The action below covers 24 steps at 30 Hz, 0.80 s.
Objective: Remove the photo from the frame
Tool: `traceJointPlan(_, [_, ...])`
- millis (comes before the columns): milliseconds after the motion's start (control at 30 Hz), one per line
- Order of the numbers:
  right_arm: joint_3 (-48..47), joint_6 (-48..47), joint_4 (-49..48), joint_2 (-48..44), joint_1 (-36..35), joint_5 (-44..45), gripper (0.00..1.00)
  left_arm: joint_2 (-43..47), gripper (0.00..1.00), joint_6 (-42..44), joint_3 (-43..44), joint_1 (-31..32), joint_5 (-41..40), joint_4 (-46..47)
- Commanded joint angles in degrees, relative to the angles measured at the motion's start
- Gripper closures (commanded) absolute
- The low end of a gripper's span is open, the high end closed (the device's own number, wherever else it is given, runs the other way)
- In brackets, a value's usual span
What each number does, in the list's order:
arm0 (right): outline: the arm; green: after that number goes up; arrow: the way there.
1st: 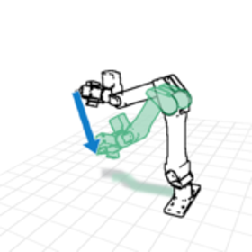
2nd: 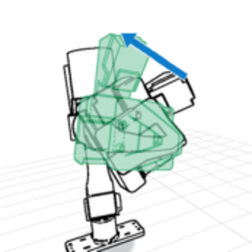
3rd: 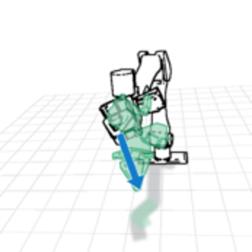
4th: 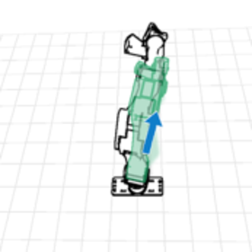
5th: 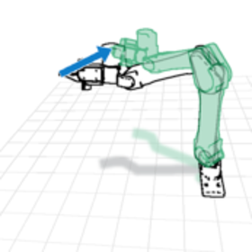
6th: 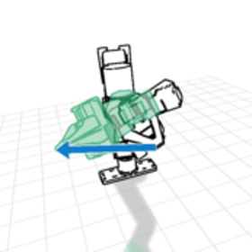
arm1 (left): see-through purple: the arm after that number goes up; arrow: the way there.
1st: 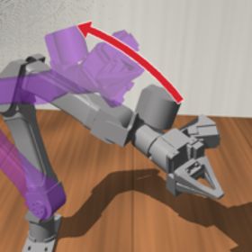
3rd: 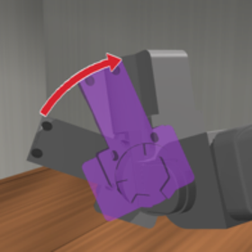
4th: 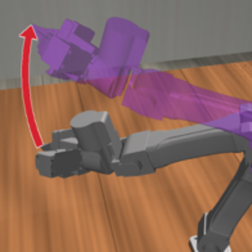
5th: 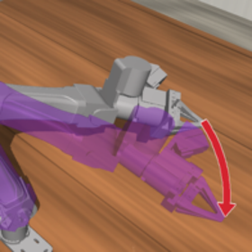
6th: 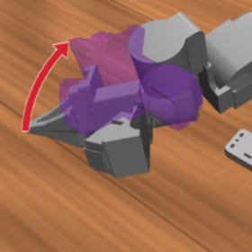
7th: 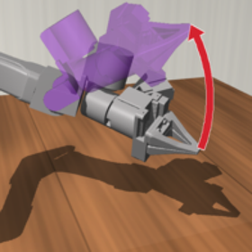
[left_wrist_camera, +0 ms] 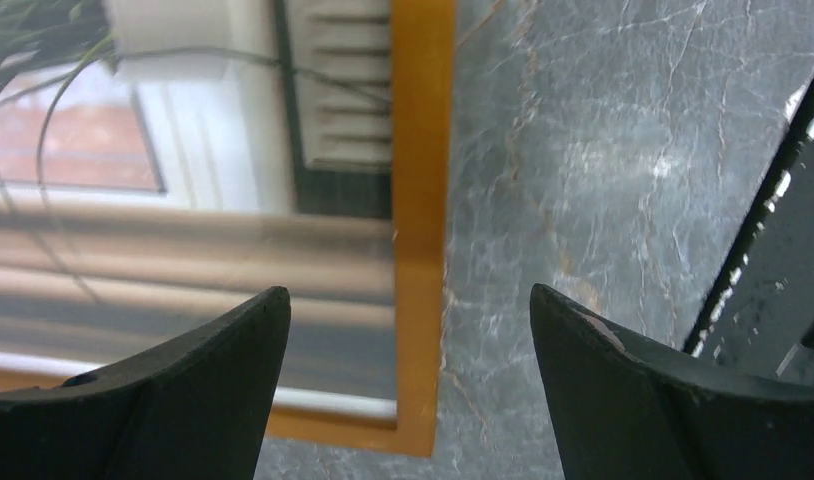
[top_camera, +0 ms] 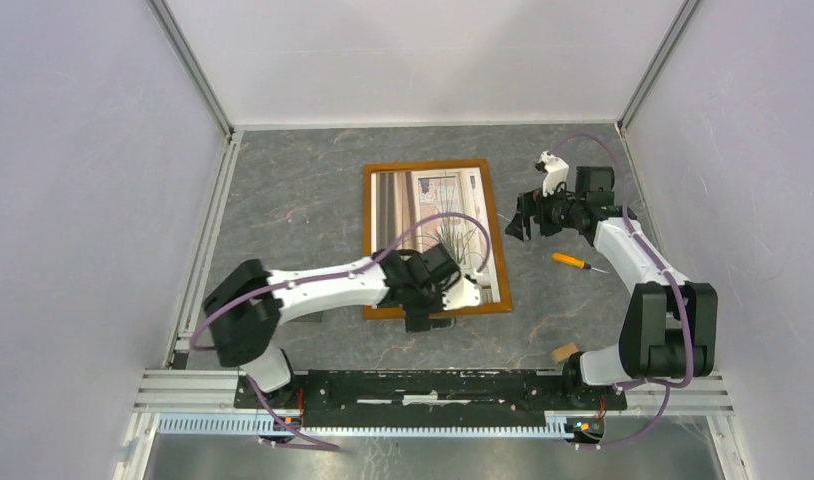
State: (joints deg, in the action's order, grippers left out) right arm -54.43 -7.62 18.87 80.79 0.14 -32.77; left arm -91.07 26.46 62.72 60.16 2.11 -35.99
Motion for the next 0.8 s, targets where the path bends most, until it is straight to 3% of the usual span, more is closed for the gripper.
traceJointPlan(0, [1.8,2.0,2.0,0.0,2.2,-5.4,0.02,-7.0,0.07,-3.4,5.9,5.0,-8.3,4.4])
traceJointPlan(300, [5.2,2.8,0.4,-0.5,2.9,-9.7,0.02,-16.7,0.23,-5.0,12.5,7.8,-11.7,5.4])
traceJointPlan(633, [6.2,6.9,-1.4,1.0,4.5,-10.2,0.02,-21.4,0.48,-6.1,12.7,8.2,-9.8,4.1])
traceJointPlan(767, [7.9,7.5,-2.7,1.3,4.5,-12.7,0.02,-20.8,0.7,-6.6,14.5,8.3,-8.8,1.7])
